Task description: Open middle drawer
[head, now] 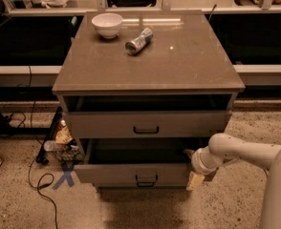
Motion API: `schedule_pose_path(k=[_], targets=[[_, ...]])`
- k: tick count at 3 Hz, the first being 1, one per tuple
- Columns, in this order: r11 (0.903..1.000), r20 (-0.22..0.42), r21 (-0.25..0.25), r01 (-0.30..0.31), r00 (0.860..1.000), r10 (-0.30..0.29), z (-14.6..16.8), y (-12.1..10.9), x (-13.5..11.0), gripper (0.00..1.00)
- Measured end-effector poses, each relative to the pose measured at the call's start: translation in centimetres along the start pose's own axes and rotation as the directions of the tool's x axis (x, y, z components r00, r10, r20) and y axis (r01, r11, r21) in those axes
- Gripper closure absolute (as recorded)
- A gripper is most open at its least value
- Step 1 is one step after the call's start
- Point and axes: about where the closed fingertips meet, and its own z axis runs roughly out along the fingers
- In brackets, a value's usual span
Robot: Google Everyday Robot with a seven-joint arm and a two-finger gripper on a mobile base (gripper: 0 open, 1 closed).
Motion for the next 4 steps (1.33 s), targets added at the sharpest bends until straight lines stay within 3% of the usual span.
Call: schedule_pose_path(k=[1,3,4], targets=[[0.9974,-0.029,-0.026,-0.068,0.997,0.067,-0.8,0.9,0.1,0.47],[0.9935,-0.044,-0.039,-0.107,0.993,0.105,-1.9,2.9,0.2,0.94],[0.9824,-0.035,-0.021,-0.185,0.982,0.185,-2.5,6.7,2.1,1.00]])
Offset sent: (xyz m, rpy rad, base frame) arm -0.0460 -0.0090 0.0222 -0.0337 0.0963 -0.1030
